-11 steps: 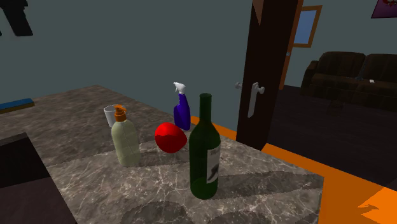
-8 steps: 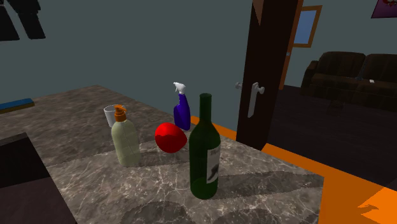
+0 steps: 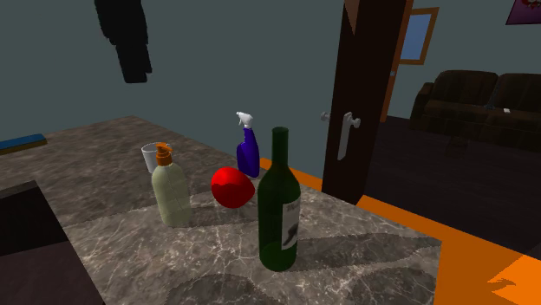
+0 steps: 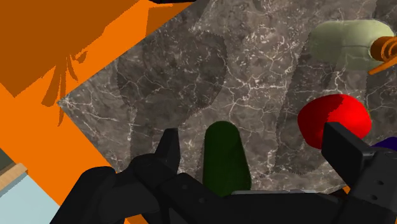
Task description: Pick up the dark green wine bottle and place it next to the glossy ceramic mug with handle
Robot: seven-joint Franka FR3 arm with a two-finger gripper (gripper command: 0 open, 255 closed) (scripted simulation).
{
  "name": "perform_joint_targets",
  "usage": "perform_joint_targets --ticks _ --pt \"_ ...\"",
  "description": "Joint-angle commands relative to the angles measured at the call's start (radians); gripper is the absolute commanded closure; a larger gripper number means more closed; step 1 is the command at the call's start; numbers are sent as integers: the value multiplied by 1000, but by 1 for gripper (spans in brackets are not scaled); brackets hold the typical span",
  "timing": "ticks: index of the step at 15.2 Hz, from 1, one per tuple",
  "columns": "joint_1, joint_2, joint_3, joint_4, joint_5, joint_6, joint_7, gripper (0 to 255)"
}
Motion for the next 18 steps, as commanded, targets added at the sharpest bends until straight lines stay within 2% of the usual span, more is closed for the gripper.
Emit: perform_joint_targets --ticks 1,9,17,18 --pt "-1 79 2 43 3 24 9 0" --pt "-6 416 2 310 11 48 35 0" --pt "-9 769 -1 681 19 -14 59 0" --pt "-9 767 0 664 19 0 59 0"
